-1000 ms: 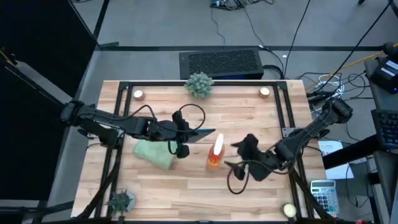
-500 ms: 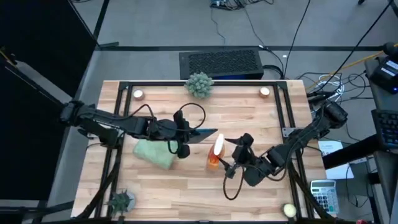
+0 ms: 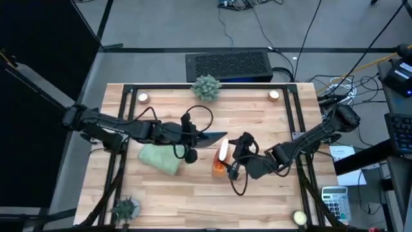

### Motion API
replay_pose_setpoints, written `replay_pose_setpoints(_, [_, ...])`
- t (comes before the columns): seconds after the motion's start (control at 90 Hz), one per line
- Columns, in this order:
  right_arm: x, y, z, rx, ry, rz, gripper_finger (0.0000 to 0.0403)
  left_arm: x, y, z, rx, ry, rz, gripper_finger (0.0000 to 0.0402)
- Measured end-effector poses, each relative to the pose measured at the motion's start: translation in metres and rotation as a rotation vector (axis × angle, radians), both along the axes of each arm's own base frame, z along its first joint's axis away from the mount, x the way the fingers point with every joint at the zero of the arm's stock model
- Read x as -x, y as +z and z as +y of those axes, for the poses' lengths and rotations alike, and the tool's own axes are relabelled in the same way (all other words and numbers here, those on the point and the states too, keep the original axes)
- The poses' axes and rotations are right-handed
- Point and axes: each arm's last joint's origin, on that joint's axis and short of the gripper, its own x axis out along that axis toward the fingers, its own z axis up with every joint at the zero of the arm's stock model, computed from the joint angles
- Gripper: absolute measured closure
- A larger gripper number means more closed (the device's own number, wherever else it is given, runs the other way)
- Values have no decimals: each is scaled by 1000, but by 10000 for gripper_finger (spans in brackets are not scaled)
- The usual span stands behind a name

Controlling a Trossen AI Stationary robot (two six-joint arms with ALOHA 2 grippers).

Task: Apply microfiber cloth
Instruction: Spray the back of the blue tablet using the orange spray bottle

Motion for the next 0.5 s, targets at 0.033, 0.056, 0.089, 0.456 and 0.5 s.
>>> replay_pose_setpoints(0.033, [0, 0, 0, 2, 0, 1, 30, -2, -1, 3, 0, -14, -4, 391])
replay_pose_setpoints(0.056, [0, 0, 0, 3, 1, 1, 30, -4, -2, 4, 3, -23, -10, 391])
replay_pose_setpoints(0.089, [0, 0, 0, 6, 3, 2, 30, -8, -2, 7, 15, -40, -33, 391])
replay_pose_setpoints(0.456, [-2, 4, 1, 68, 34, -9, 30, -22, 9, 37, 117, -111, -234, 391])
replay_pose_setpoints(0.5, [-3, 5, 0, 79, 36, -13, 30, -22, 9, 38, 128, -133, -236, 391])
